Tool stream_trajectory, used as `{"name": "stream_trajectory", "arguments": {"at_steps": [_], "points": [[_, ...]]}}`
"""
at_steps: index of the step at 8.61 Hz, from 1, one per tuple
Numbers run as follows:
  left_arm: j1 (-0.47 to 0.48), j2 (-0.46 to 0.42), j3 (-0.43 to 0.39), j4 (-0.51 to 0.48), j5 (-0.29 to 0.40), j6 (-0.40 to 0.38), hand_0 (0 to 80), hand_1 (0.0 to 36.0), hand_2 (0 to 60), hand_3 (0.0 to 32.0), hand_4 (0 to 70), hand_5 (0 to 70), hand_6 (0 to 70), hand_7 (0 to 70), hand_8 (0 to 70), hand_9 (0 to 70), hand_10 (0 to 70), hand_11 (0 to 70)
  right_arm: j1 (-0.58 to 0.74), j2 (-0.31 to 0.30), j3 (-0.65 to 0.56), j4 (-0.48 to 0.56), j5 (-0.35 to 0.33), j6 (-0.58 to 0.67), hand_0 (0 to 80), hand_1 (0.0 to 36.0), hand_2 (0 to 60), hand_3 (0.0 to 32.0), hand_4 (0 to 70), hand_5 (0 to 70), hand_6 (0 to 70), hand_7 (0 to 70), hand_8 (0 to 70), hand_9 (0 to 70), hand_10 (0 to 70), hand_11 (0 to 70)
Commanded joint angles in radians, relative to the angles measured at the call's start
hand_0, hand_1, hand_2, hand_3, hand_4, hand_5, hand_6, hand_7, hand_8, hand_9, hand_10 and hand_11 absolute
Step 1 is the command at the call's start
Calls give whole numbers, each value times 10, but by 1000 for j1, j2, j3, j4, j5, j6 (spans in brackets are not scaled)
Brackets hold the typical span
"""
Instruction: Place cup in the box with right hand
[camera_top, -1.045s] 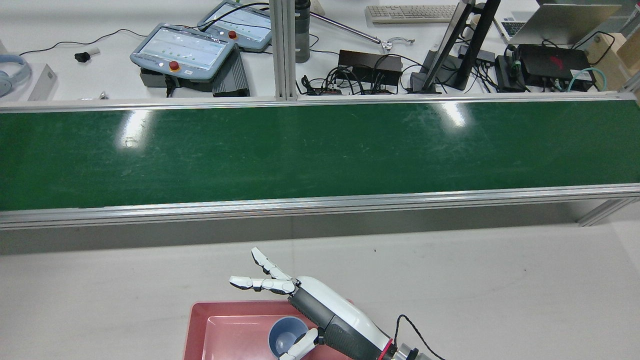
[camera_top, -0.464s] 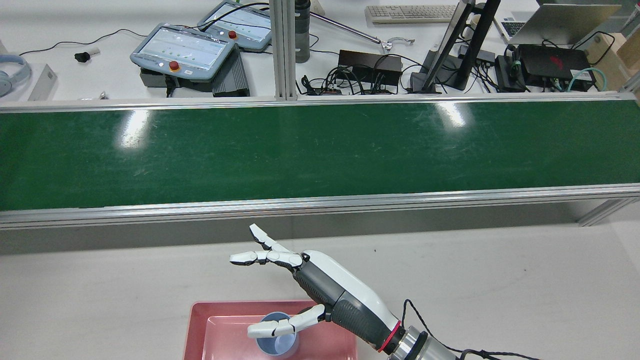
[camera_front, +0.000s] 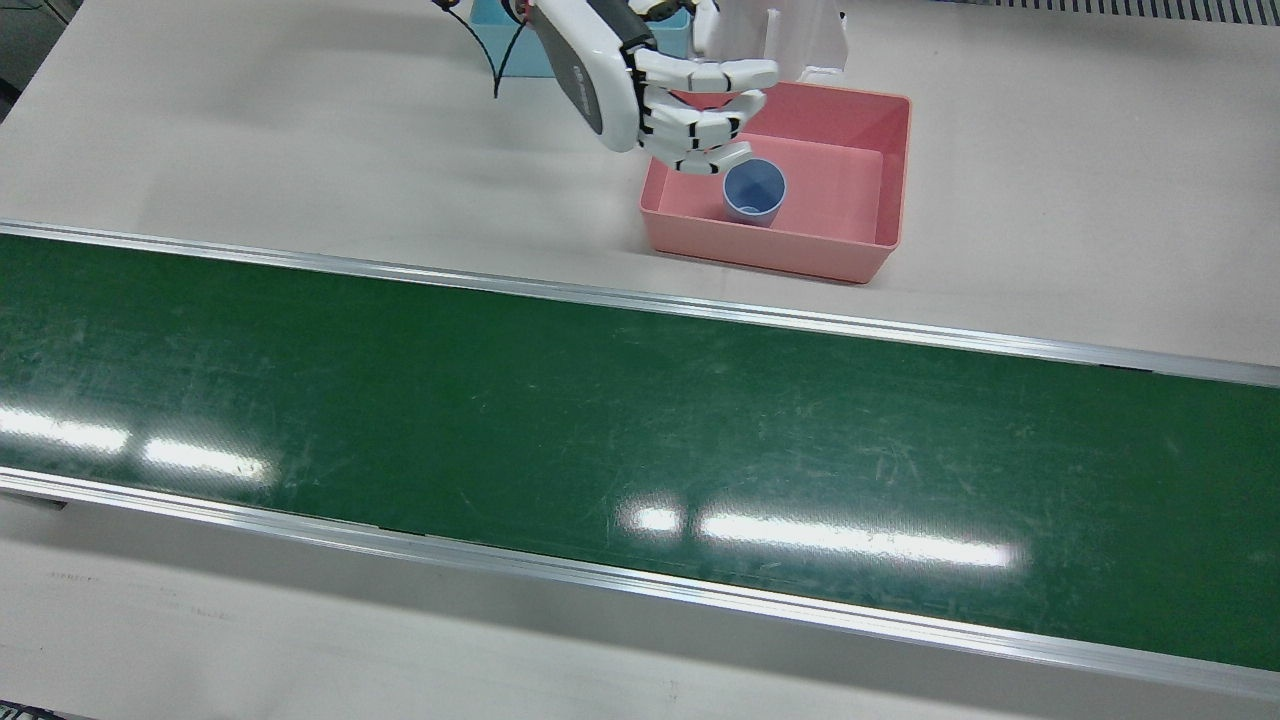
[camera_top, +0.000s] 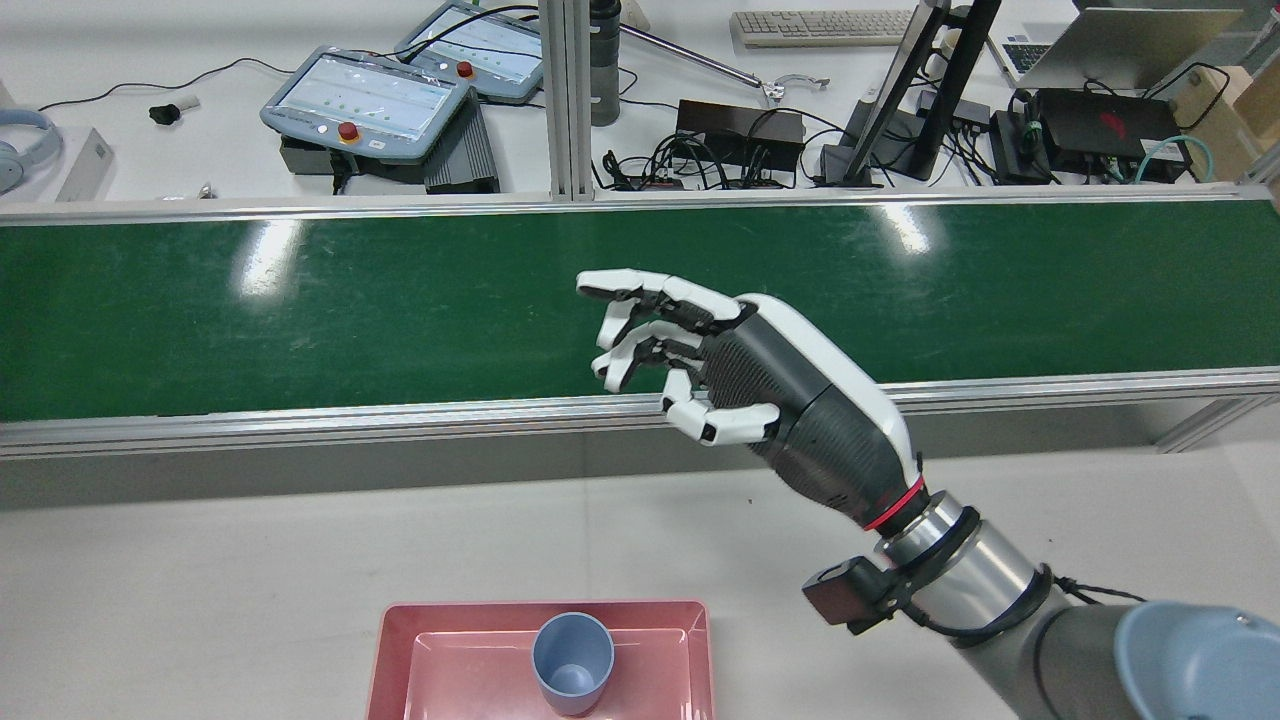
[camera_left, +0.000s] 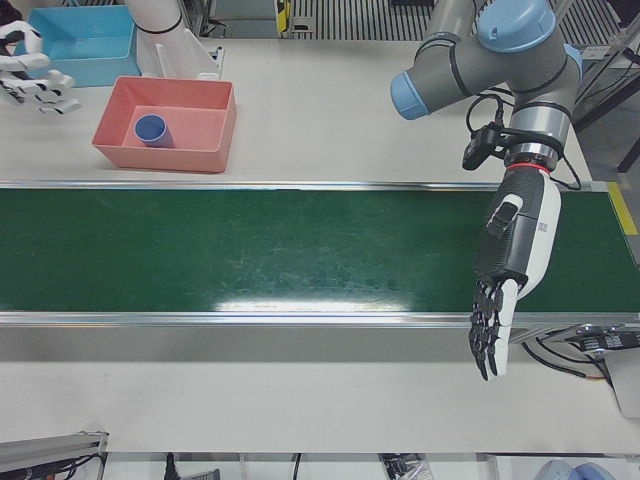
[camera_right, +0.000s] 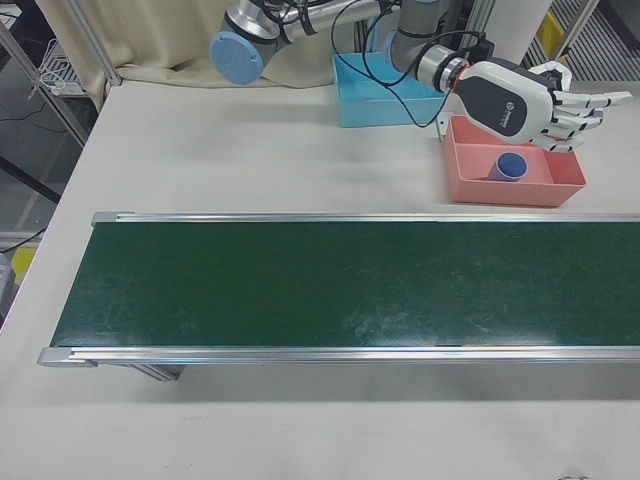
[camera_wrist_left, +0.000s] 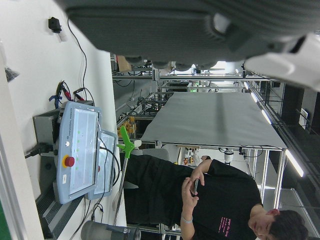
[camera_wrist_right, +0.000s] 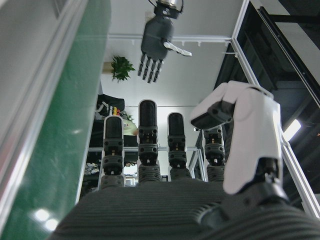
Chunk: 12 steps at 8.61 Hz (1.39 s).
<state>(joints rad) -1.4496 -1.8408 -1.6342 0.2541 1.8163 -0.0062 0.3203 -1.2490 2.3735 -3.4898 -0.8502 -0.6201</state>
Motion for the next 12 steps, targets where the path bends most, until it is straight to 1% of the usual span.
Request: {"name": "stream_trajectory", "arguments": {"at_steps": [1,2,3,5,6,7,9,10,11,12], "points": [[0,0,-1,-1,0,0,0,0,0,0,0,0,0,0,0,0,0,0,401,-142,-73,-40,-19,190,489,360,600,0,0,167,242,700,393,624,232,373],[0,0,-1,1,-2,0,0,0,0,0,0,0,0,0,0,0,0,0,513,-161,-144,-38,-61,198,494,360,600,0,0,164,240,700,389,619,231,371],[0,0,-1,1,0,0,0,0,0,0,0,0,0,0,0,0,0,0,579,-161,-213,-37,-79,198,494,360,600,0,0,163,236,700,387,614,231,371],[0,0,-1,1,0,0,0,0,0,0,0,0,0,0,0,0,0,0,663,-152,-369,-28,-81,197,500,360,600,0,0,159,222,700,374,592,227,364],[0,0,-3,1,0,0,0,0,0,0,0,0,0,0,0,0,0,0,719,-152,-422,-25,-81,198,503,360,600,0,0,158,219,700,367,584,223,358],[0,0,-3,1,0,0,0,0,0,0,0,0,0,0,0,0,0,0,736,-155,-431,-23,-81,198,506,360,600,0,0,158,216,700,362,576,220,355],[0,0,-1,1,0,0,0,0,0,0,0,0,0,0,0,0,0,0,717,-162,-430,-8,-90,209,513,360,600,0,0,155,206,700,350,558,219,352],[0,0,-1,1,0,0,0,0,0,0,0,0,0,0,0,0,0,0,709,-164,-433,-6,-125,211,546,360,600,0,0,132,143,459,223,374,131,224],[0,0,-1,1,-2,0,0,0,0,0,0,0,0,0,0,0,0,0,714,-179,-431,-6,-131,214,563,251,31,0,0,74,23,20,9,23,5,25],[0,0,-1,1,0,0,0,0,0,0,0,0,0,0,0,0,0,0,711,-202,-431,-5,-132,223,503,173,0,0,0,45,0,0,0,0,0,0]]}}
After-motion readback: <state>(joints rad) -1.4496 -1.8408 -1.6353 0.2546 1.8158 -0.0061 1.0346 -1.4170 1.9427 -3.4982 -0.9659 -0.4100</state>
